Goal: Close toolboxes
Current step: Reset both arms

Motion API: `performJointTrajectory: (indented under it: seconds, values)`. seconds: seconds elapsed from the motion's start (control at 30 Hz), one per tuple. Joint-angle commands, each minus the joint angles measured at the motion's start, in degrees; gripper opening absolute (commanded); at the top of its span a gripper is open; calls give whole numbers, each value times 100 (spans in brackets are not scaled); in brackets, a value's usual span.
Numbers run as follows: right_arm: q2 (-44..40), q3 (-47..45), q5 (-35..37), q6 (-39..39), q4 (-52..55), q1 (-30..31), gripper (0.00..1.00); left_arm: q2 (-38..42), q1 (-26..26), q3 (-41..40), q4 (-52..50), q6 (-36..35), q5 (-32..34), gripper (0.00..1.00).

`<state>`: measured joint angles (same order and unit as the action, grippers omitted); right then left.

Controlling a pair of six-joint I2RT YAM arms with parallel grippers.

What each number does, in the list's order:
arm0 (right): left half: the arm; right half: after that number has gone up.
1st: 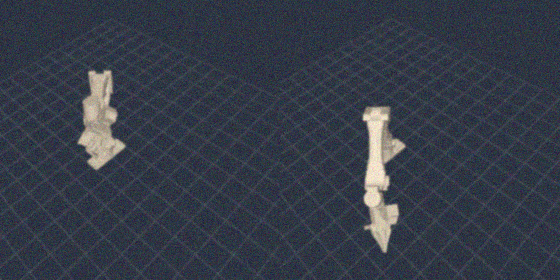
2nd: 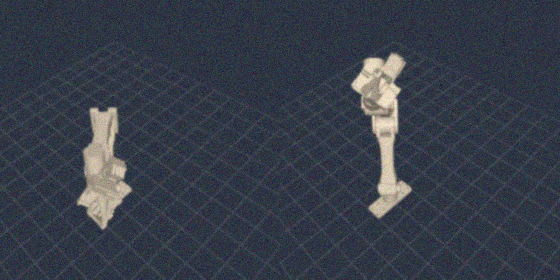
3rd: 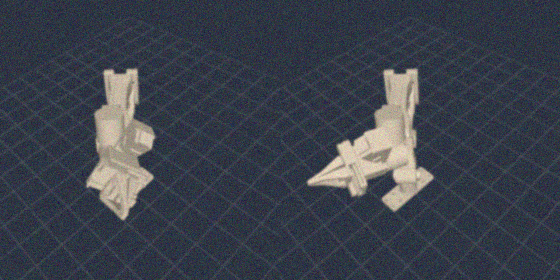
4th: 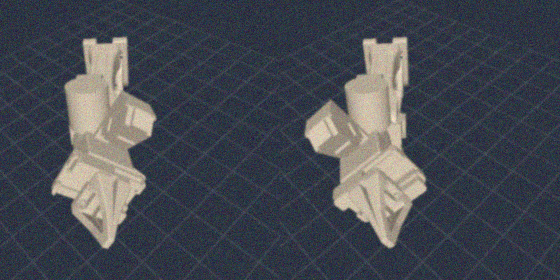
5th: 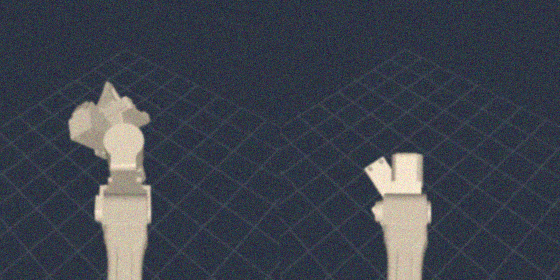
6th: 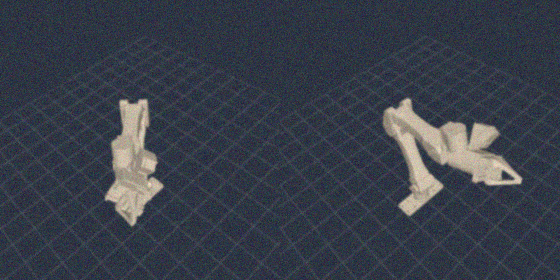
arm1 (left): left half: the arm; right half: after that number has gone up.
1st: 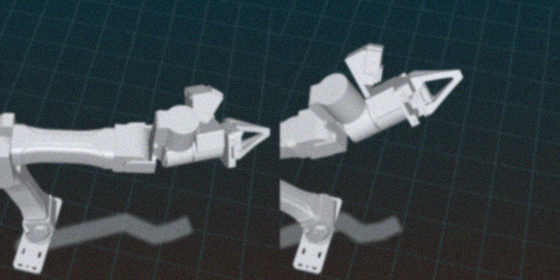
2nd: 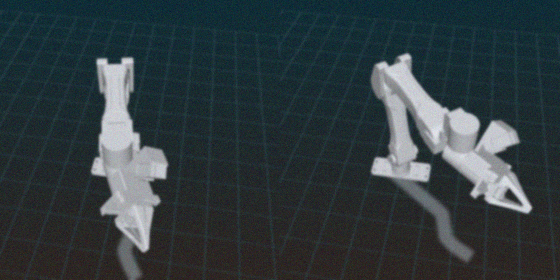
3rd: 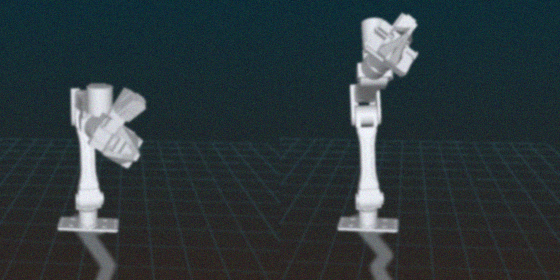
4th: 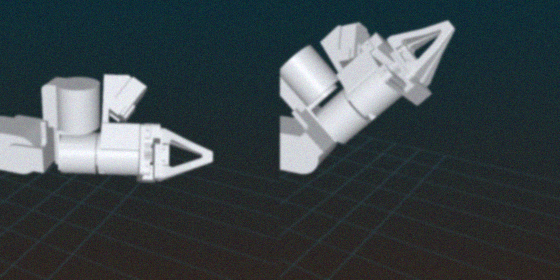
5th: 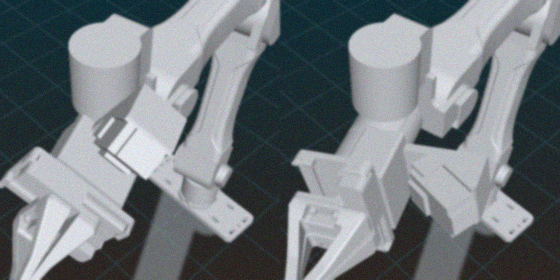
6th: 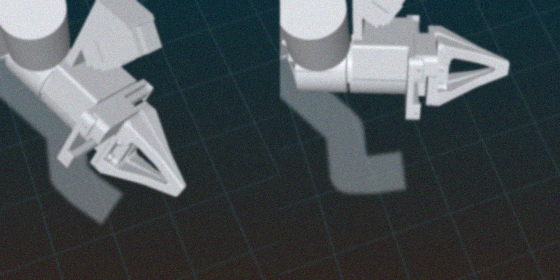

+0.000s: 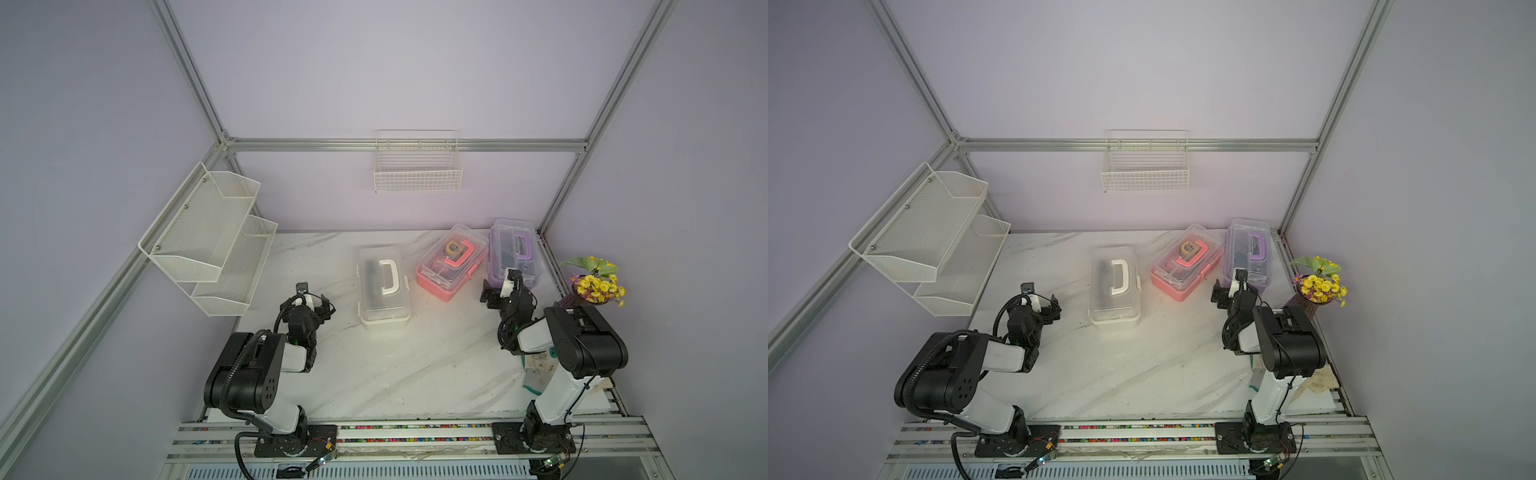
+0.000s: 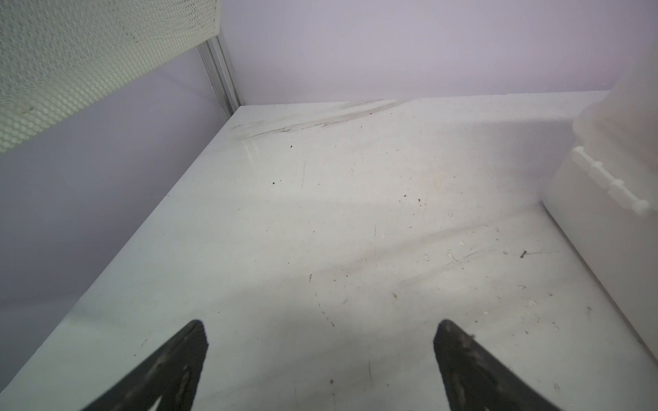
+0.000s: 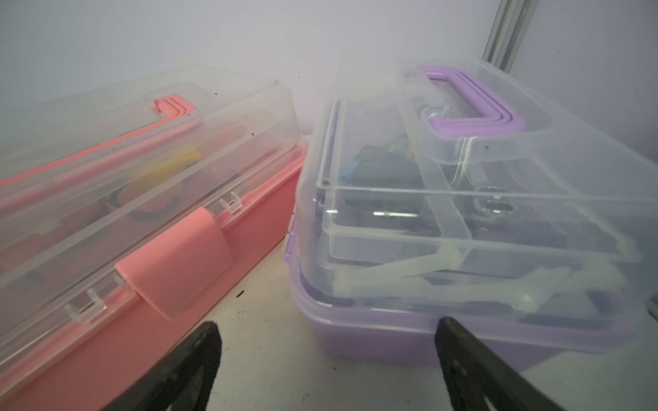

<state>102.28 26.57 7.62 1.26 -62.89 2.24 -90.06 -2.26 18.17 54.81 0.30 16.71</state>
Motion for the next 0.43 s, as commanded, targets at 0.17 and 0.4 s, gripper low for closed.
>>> performJointTrajectory:
  seconds: [0.17, 0.4]
  values:
    - [-32, 33, -155, 61, 64, -22, 97, -24, 58, 249, 196, -63, -28, 100]
    - [-41, 40, -165, 60, 82, -29, 97, -27, 77, 272, 153, -44, -66, 100]
